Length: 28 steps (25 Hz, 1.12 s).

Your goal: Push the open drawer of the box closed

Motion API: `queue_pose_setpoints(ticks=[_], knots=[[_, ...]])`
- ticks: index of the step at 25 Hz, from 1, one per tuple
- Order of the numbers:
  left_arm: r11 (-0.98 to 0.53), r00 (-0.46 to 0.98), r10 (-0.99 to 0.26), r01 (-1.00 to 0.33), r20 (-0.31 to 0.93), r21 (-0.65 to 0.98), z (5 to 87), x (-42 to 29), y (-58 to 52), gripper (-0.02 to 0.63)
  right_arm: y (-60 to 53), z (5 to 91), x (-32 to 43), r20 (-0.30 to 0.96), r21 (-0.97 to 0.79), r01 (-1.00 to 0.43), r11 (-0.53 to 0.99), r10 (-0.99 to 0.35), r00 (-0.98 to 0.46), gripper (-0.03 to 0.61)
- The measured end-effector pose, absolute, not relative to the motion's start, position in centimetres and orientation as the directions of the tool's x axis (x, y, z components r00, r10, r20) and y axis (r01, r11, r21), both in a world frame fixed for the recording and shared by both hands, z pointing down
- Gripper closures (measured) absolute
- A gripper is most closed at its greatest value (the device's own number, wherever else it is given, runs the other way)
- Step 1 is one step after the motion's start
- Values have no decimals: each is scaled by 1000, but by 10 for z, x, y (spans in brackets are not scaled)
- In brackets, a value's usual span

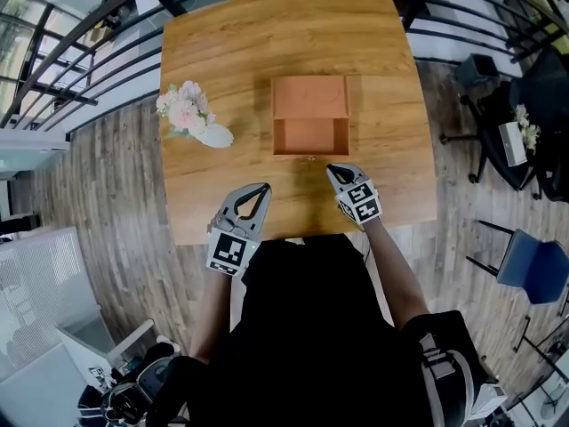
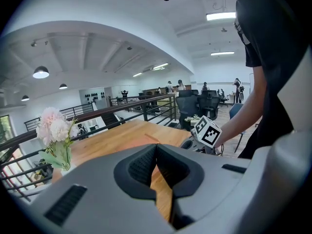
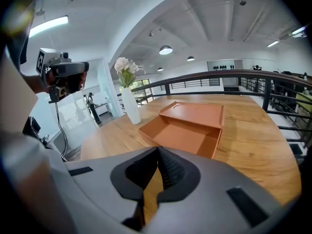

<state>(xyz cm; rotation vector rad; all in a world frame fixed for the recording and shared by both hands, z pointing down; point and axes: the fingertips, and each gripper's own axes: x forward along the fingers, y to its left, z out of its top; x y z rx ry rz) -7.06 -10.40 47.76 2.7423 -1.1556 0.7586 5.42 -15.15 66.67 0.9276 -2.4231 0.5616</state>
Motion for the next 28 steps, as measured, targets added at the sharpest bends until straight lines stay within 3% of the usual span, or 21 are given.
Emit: queue_pose_setpoints(ticks=[13, 15, 28], knots=[[-731, 611, -626, -675, 484, -94, 486, -68, -109, 592, -161, 699, 29, 586, -284, -673, 683, -432, -686, 560], [-733, 611, -623, -675, 489, -89, 488, -69, -108, 592, -160, 700, 21, 562, -332, -650, 683, -410, -718, 518], [-752, 631, -590, -657, 503, -58, 500, -68, -107, 592, -171, 746, 12, 616, -490, -698, 522, -359, -701, 482]])
